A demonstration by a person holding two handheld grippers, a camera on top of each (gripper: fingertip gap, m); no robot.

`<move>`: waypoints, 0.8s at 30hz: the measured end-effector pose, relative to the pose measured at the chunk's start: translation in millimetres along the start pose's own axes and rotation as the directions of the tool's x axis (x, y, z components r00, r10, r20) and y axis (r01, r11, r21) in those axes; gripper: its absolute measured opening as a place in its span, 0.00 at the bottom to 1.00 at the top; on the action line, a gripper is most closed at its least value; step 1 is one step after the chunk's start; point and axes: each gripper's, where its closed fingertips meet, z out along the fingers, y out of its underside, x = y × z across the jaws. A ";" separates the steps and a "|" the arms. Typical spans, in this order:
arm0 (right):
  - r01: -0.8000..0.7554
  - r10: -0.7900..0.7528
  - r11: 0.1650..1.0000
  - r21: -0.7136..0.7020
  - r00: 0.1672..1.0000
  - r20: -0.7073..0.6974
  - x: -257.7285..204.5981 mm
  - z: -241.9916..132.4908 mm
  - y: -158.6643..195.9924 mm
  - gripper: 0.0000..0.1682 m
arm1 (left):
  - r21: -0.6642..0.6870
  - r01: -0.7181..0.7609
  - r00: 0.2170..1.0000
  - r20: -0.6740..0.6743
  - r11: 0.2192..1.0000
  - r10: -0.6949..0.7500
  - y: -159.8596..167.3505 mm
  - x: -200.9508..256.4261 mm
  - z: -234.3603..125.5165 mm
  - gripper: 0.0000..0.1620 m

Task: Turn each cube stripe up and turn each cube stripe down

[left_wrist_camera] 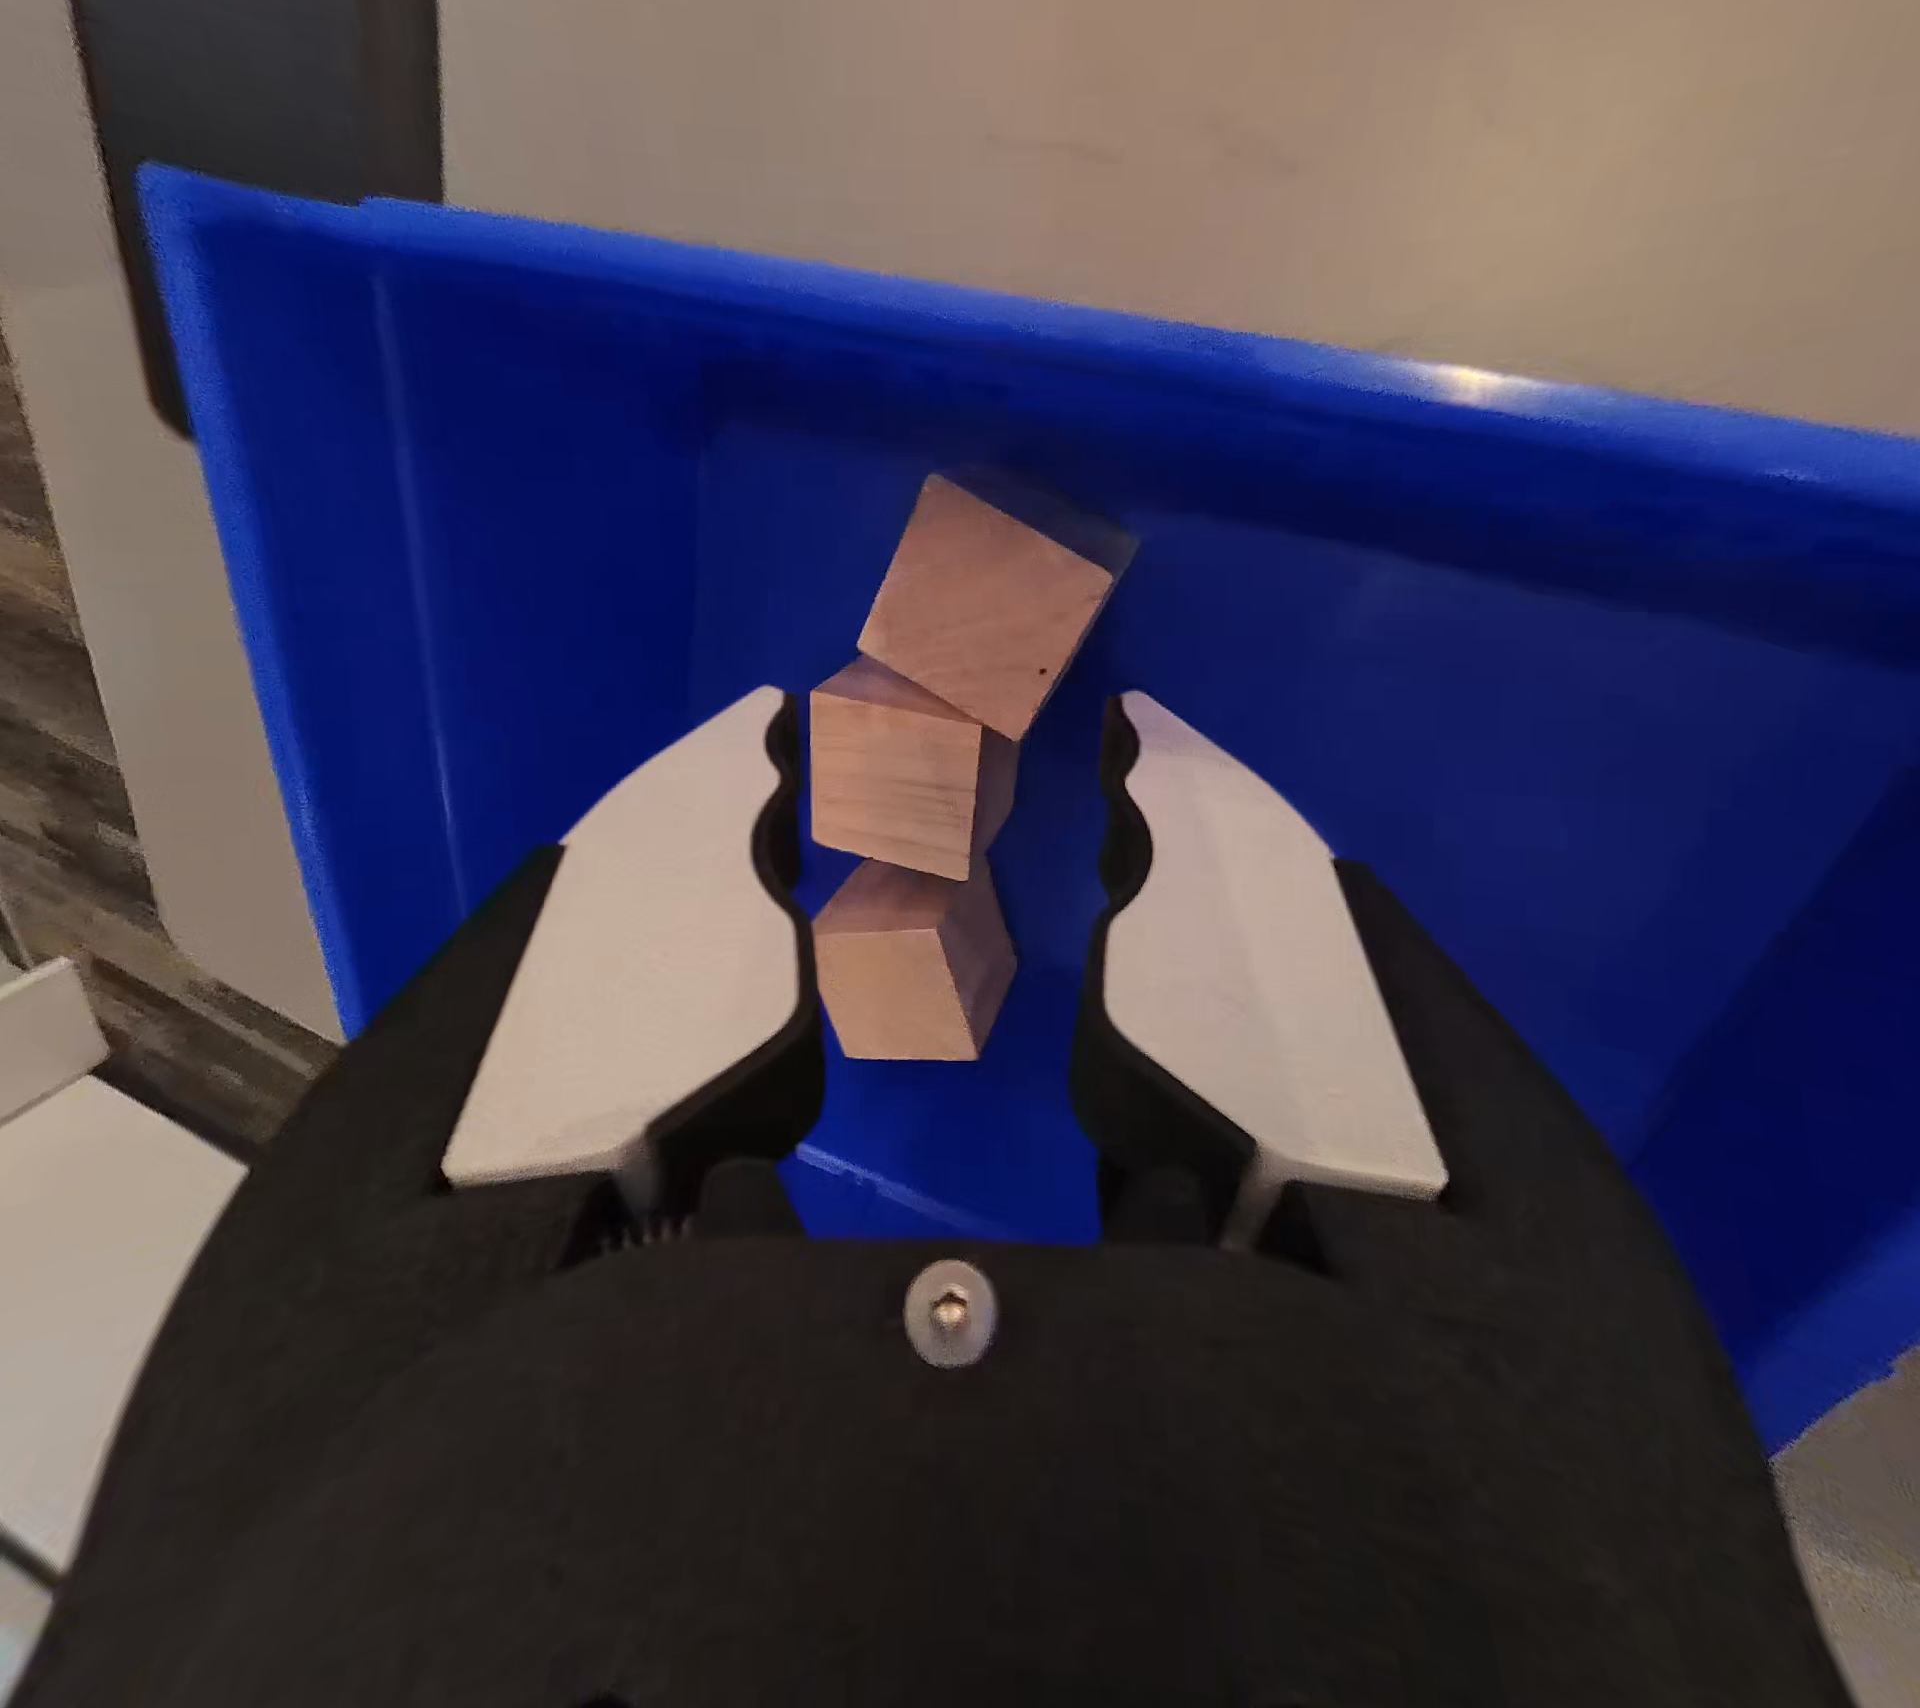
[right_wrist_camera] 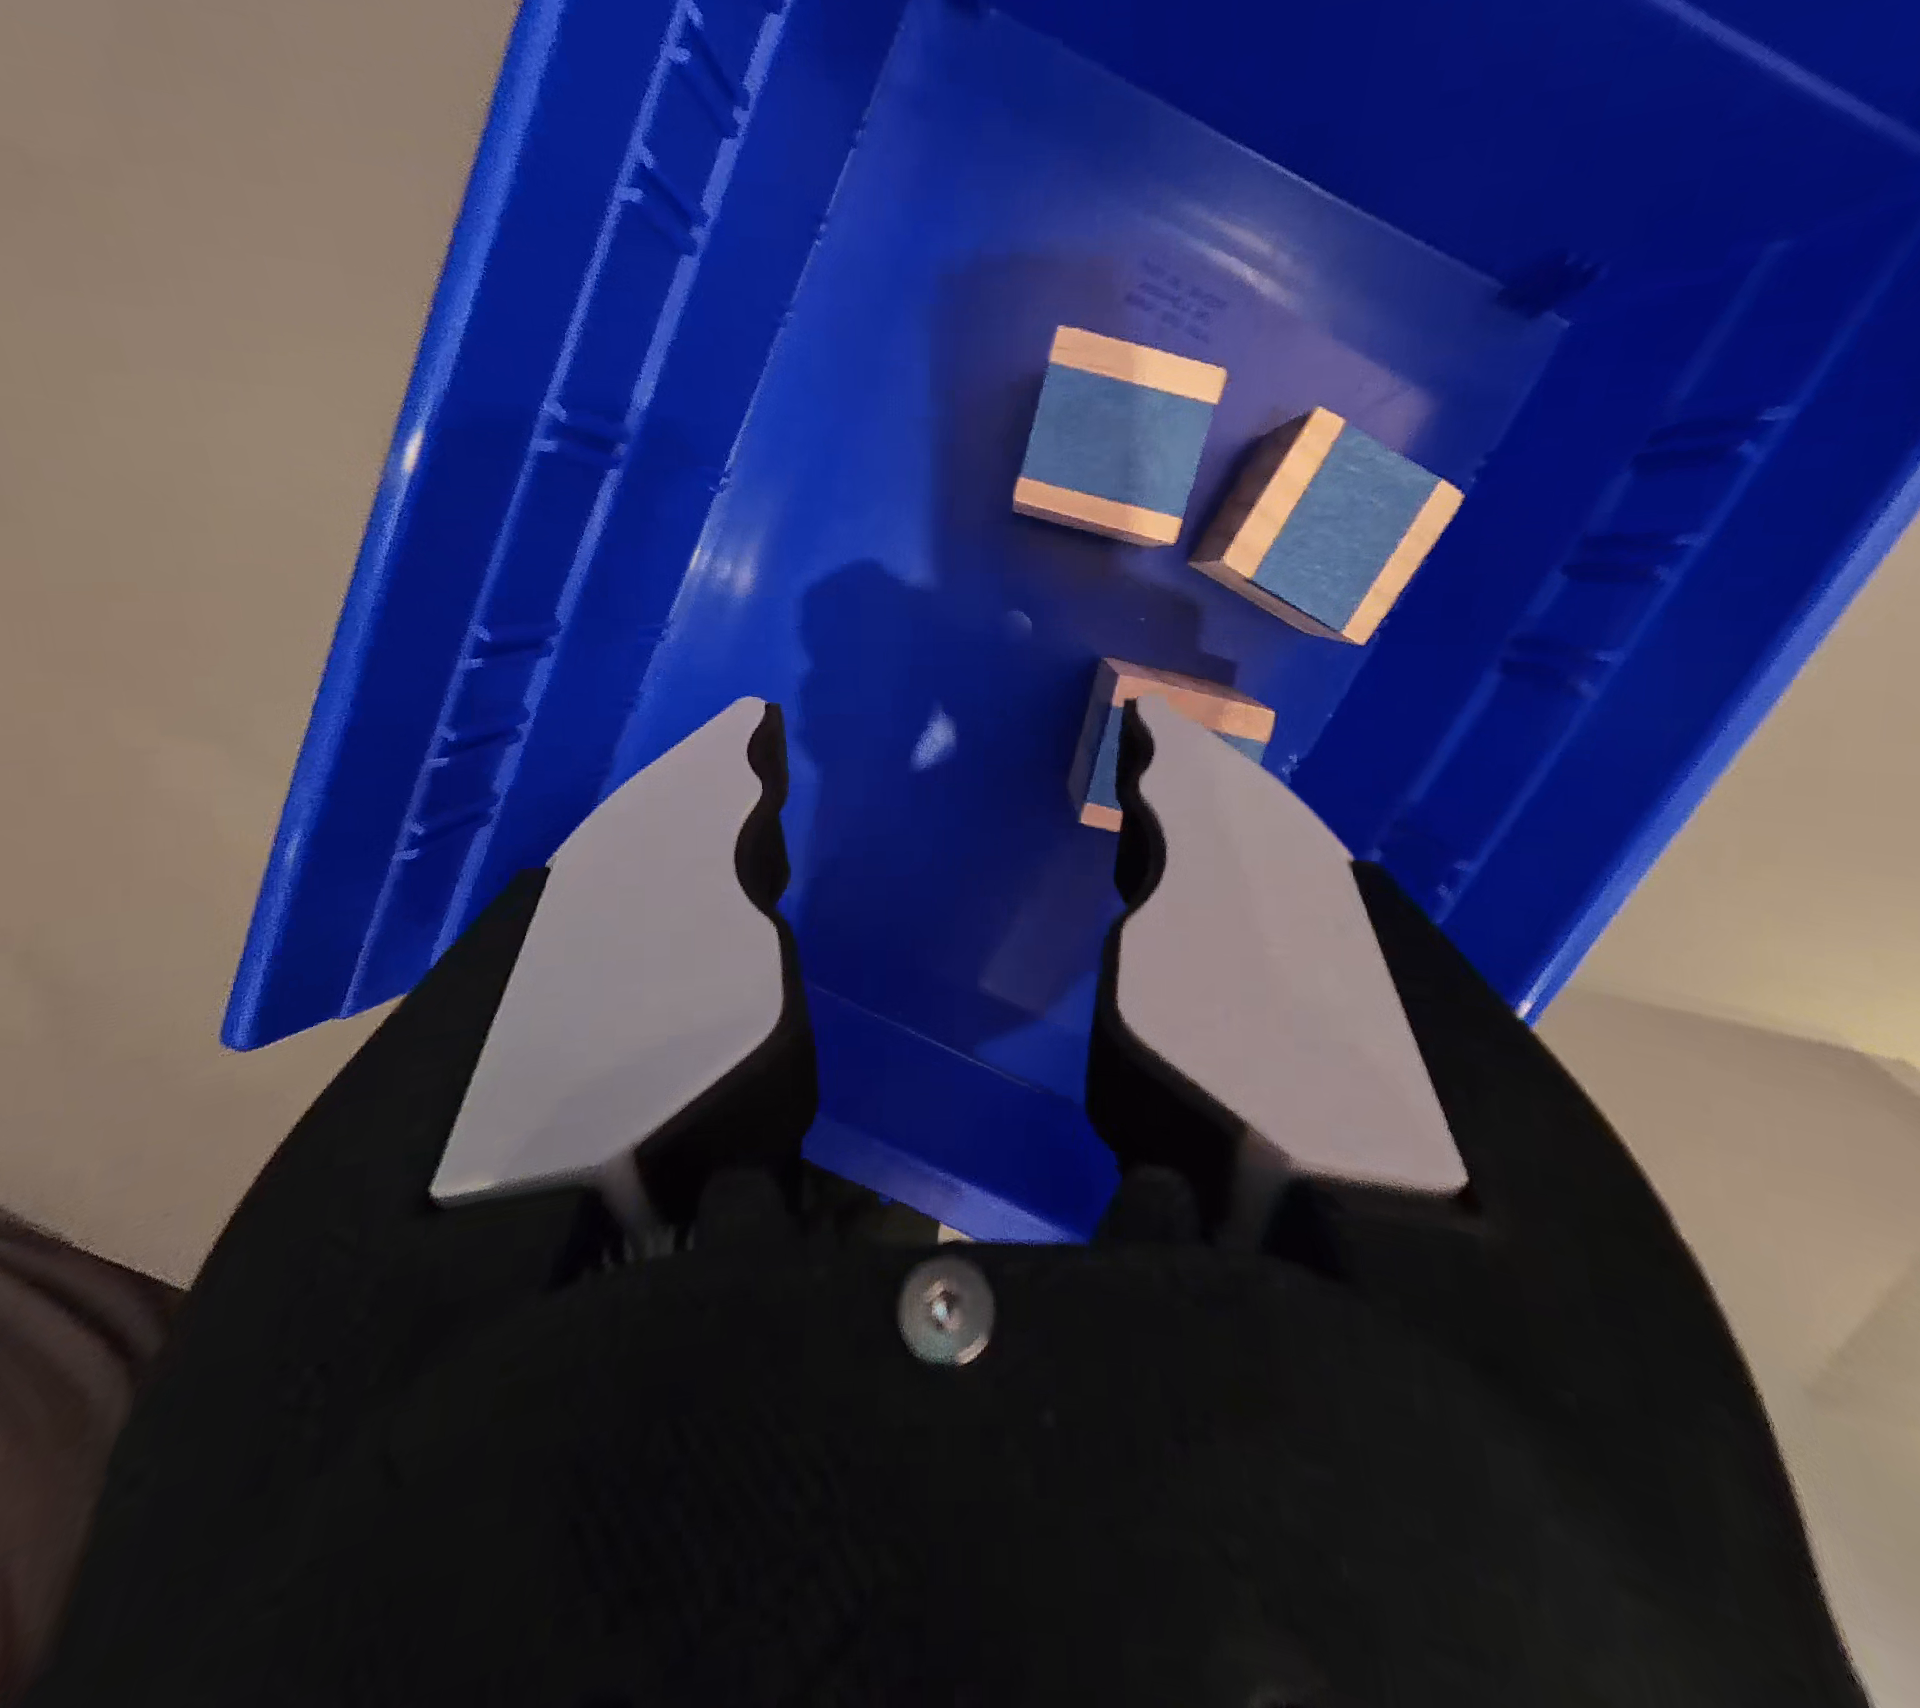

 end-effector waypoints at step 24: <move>0.055 -0.053 0.997 -0.048 0.998 0.031 -11.8 10.1 5.6 0.38 | 0.013 -0.078 0.978 -0.195 0.997 0.078 -4.8 12.8 29.9 0.29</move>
